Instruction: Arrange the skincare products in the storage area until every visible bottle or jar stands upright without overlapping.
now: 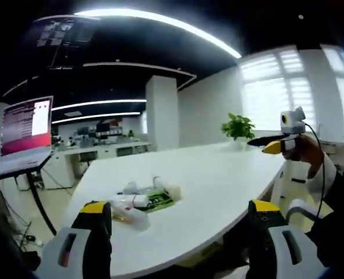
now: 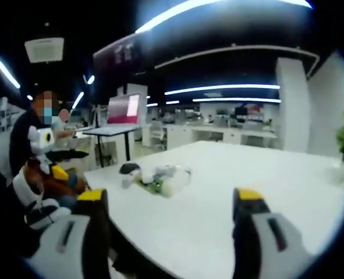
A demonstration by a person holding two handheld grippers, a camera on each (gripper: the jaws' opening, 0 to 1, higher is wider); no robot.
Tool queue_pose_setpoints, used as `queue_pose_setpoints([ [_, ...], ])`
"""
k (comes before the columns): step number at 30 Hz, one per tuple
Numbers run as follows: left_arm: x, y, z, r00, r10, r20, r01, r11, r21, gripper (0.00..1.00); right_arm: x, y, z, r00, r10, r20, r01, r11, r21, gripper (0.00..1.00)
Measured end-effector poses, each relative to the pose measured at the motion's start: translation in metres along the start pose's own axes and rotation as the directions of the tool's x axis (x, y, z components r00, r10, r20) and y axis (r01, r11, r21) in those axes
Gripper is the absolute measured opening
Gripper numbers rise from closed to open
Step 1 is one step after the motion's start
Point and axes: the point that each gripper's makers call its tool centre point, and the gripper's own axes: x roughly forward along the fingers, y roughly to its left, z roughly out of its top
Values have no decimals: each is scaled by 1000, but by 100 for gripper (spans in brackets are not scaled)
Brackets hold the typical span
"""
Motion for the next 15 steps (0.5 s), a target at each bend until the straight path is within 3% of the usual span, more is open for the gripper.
queue_pose_setpoints([
  [3, 2, 3, 1, 1000, 8, 25, -8, 1000, -29, 100, 7, 1, 2, 1000, 7, 0, -7, 1000, -4, 88],
  [4, 4, 6, -1, 1000, 22, 19, -21, 1000, -22, 100, 10, 1, 2, 1000, 9, -3, -9, 1000, -3, 88],
  [5, 3, 9, -9, 999, 27, -26, -27, 1000, 2, 100, 12, 0, 1, 1000, 10, -9, -10, 1000, -2, 88],
  [8, 6, 12, -11, 999, 31, -26, -31, 1000, 5, 100, 19, -1, 1, 1000, 7, -19, -8, 1000, -7, 87],
  [10, 8, 11, -7, 1000, 12, 7, -12, 1000, -9, 100, 24, 0, -1, 999, 14, -34, -15, 1000, -13, 87],
  [12, 8, 7, 7, 995, -21, 96, 21, 1000, 0, 100, 27, 4, -2, 999, 27, -43, -28, 1000, -14, 87],
  [15, 8, 8, 8, 995, -13, 97, 12, 1000, 10, 100, 34, 6, -2, 998, 42, -53, -43, 999, -11, 87],
])
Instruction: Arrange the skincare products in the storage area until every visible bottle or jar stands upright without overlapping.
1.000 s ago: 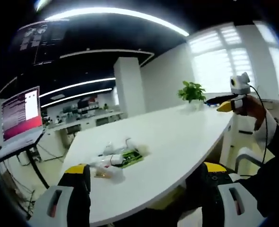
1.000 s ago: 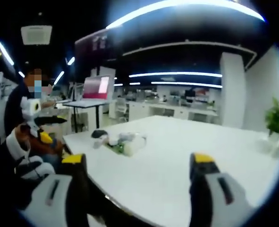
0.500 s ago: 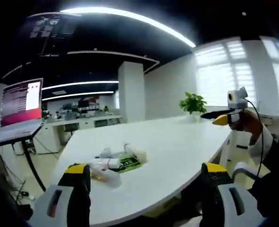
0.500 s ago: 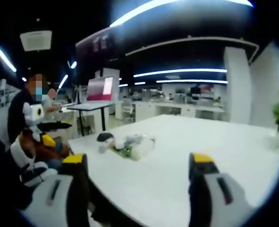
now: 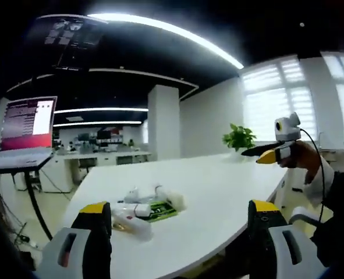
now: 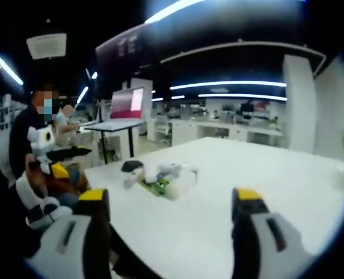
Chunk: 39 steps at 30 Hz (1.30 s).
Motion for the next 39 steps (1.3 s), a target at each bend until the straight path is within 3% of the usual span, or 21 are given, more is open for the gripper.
queue_pose_setpoints([
  [5, 4, 6, 2, 1000, 21, 16, -22, 1000, 4, 100, 11, -7, -2, 1000, -10, -19, 10, 1000, 3, 87],
  [9, 7, 7, -9, 999, 4, -34, -2, 998, 62, 100, 18, -13, -3, 1000, -14, -18, 15, 1000, 12, 87],
  [16, 17, 16, -18, 996, 34, -77, -28, 996, 80, 100, 34, -19, 2, 1000, -13, -22, 13, 1000, 19, 87],
  [22, 24, 23, -18, 996, 52, -78, -46, 996, 74, 100, 47, -28, 9, 1000, -25, -16, 26, 999, 31, 84],
  [27, 27, 28, -22, 996, 48, -78, -44, 997, 61, 100, 57, -38, 13, 999, -51, 18, 49, 993, 103, 84],
  [29, 27, 24, -25, 997, -1, -82, 8, 997, 78, 100, 62, -38, 11, 999, -45, 8, 44, 993, 111, 84],
  [39, 38, 36, -37, 994, 7, -109, -4, 1000, 30, 100, 84, -47, 5, 998, -51, -29, 54, 992, 110, 84],
])
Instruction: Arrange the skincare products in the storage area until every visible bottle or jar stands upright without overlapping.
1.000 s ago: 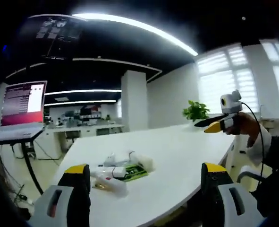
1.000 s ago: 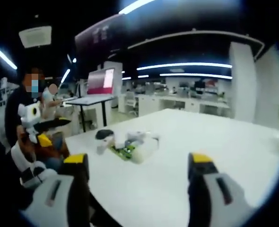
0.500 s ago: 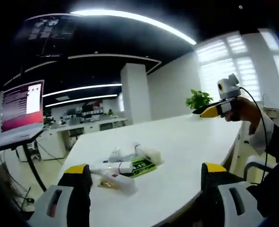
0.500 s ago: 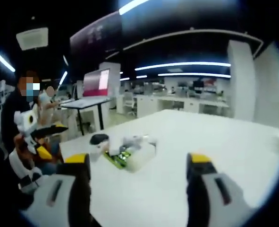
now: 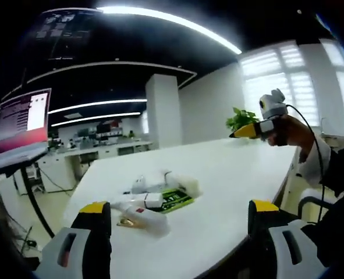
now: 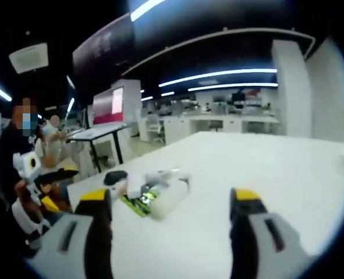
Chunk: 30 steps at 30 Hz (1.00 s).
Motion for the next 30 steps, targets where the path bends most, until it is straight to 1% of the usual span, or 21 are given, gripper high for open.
queue_pose_setpoints([
  [7, 6, 6, -1, 1000, 3, 3, -3, 1000, 20, 100, 21, 0, -5, 999, 13, -40, -14, 999, -31, 83],
  [8, 7, 8, -2, 1000, 4, 3, -4, 1000, 27, 100, 23, 0, -5, 999, 15, -41, -16, 999, -33, 83],
  [9, 7, 9, 0, 1000, 3, 11, -4, 999, 54, 100, 25, -1, -5, 999, 16, -43, -18, 999, -34, 83],
  [10, 7, 11, 0, 1000, 7, 15, -8, 998, 69, 100, 28, -1, -5, 999, 19, -46, -21, 999, -36, 83],
  [12, 9, 19, 1, 999, 32, 17, -33, 998, 62, 100, 33, -4, -6, 998, 23, -51, -25, 999, -37, 83],
  [14, 10, 26, 3, 999, 42, 35, -44, 998, 49, 100, 38, -6, -7, 998, 24, -55, -25, 999, -31, 83],
  [17, 13, 34, 9, 995, 53, 81, -56, 998, 26, 100, 47, -12, -8, 998, 24, -60, -25, 999, -22, 83],
  [19, 16, 40, 11, 992, 75, 101, -78, 997, 27, 100, 53, -15, -9, 998, 26, -65, -27, 999, -17, 83],
  [22, 20, 51, 12, 986, 119, 115, -125, 991, 44, 100, 63, -18, -11, 997, 31, -73, -32, 999, -13, 83],
  [25, 23, 68, 14, 972, 189, 136, -199, 978, 67, 100, 70, -20, -12, 996, 35, -79, -36, 999, -10, 82],
  [26, 23, 70, 15, 969, 198, 146, -210, 975, 74, 100, 73, -21, -13, 996, 35, -82, -35, 999, -10, 82],
  [27, 24, 72, 16, 968, 200, 152, -213, 974, 74, 100, 77, -22, -12, 996, 34, -83, -35, 999, -9, 82],
  [29, 27, 73, 17, 972, 182, 152, -195, 978, 77, 100, 82, -24, -13, 995, 35, -90, -36, 999, -10, 82],
  [30, 30, 73, 17, 973, 170, 154, -182, 981, 64, 100, 84, -24, -13, 995, 36, -93, -37, 999, -9, 82],
])
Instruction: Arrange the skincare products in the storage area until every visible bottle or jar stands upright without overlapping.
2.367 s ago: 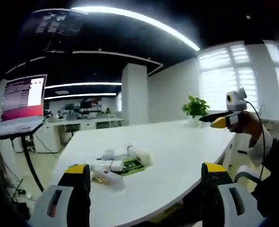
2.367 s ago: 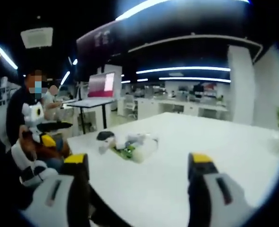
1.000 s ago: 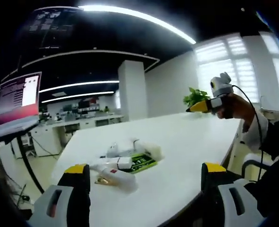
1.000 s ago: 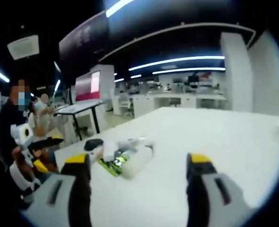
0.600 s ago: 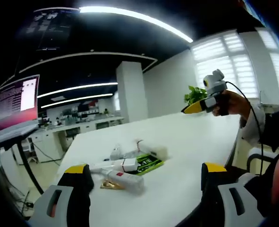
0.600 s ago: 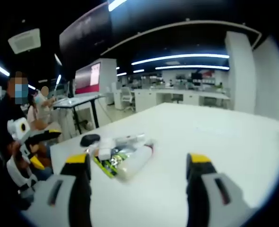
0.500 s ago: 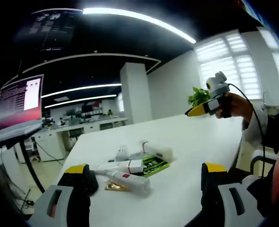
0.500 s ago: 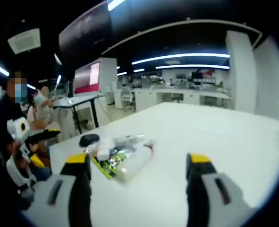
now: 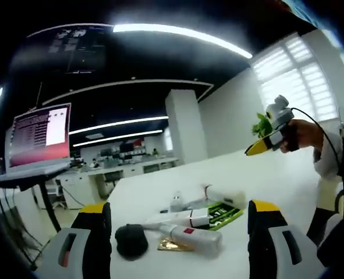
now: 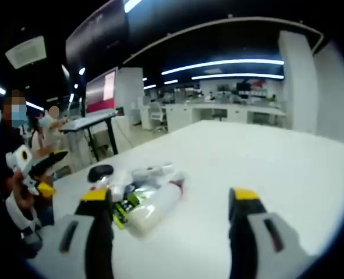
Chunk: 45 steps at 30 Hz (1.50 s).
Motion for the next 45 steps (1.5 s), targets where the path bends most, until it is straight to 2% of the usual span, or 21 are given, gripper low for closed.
queue_pose_setpoints([
  [10, 15, -4, -3, 998, -56, -16, 56, 998, -18, 100, 19, -11, -1, 999, -13, -33, 13, 1000, -4, 82],
  [17, 17, -3, -9, 996, -11, -85, 16, 999, 49, 100, 34, -16, -4, 996, -29, -82, 29, 1000, -8, 79],
  [22, 17, -3, -16, 993, -29, -113, 29, 1000, -2, 100, 46, -15, -6, 992, -23, -121, 23, 1000, -3, 79],
  [26, 18, -10, -21, 988, -86, -125, 82, 996, -42, 100, 55, -13, -6, 989, -24, -143, 24, 1000, 1, 79],
  [29, 21, -12, -23, 987, -92, -134, 85, 995, -58, 100, 64, -11, -7, 984, -36, -173, 37, 999, 1, 74],
  [31, 22, -13, -24, 986, -91, -142, 84, 995, -58, 100, 68, -9, -9, 980, -34, -193, 35, 999, -1, 71],
  [34, 21, -13, -27, 983, -94, -159, 85, 995, -61, 100, 73, -6, -9, 980, -25, -199, 27, 1000, 9, 72],
  [36, 21, -14, -24, 985, -100, -141, 93, 994, -57, 100, 76, -6, -9, 979, -18, -201, 21, 1000, 13, 72],
  [40, 20, -12, -18, 987, -86, -136, 83, 996, -30, 100, 82, -12, -6, 981, -28, -194, 33, 999, 23, 72],
  [45, 20, -10, -24, 982, -86, -166, 80, 996, -42, 100, 93, -18, -6, 978, -47, -204, 53, 998, 25, 67],
])
